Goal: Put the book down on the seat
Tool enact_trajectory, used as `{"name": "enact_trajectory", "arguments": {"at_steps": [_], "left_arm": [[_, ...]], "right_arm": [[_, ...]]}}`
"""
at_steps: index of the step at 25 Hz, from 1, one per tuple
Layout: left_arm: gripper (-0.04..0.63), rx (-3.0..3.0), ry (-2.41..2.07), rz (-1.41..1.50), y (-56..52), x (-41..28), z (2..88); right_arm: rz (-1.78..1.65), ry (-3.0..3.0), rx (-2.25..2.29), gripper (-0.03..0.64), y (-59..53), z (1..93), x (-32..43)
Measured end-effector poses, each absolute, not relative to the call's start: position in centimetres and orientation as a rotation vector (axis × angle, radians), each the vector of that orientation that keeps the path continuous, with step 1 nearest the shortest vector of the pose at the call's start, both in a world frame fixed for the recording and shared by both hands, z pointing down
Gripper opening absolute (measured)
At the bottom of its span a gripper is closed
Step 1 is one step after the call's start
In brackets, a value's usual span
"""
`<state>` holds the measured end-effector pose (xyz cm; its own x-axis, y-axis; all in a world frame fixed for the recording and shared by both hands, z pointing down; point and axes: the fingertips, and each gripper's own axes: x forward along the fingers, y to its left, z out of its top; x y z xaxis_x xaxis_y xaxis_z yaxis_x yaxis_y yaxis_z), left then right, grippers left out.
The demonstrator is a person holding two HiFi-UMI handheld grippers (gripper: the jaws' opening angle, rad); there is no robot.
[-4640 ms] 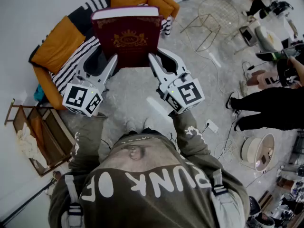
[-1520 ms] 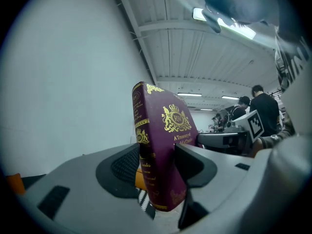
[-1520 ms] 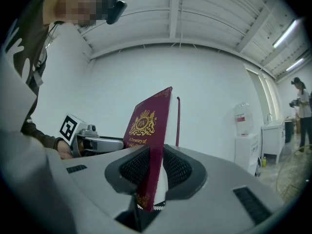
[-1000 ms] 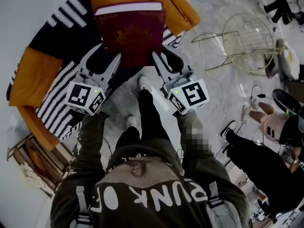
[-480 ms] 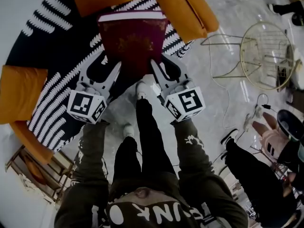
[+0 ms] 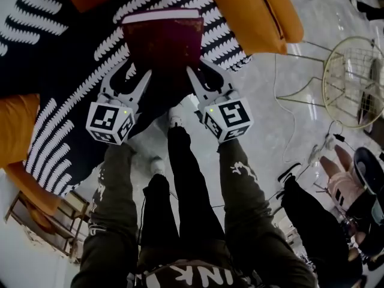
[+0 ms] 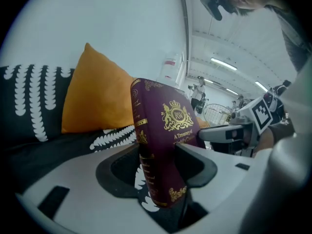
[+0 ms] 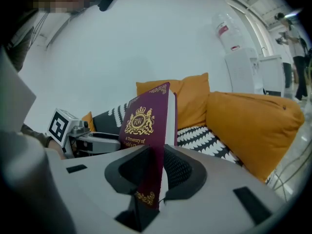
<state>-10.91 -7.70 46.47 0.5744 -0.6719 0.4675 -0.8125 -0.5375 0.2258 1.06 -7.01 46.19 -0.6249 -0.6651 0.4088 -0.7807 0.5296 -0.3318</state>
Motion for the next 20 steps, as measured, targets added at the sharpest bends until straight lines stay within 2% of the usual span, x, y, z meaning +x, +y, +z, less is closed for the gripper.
{"name": "enact_trajectory", "arguments": {"at_steps": [7,16,20], "left_arm": [[0.215,2.312,-1.171,0.523,-9.3,-10.4,54.2],[0.215,2.301,-1.161,0.531,-12.7,-9.5,57.6],[0.170,2.316,-1.168,0.558,-13.3,-10.3,58.4]], "right_arm": [[0.806,-2.450,1.190,0.097,-8.9,53.9,1.5],[0.876,-2.409,1.171,0.109,-12.0,57.8,2.4],[0.916,-2.422,1.150,0.126,-12.4,58.2,1.6]]}}
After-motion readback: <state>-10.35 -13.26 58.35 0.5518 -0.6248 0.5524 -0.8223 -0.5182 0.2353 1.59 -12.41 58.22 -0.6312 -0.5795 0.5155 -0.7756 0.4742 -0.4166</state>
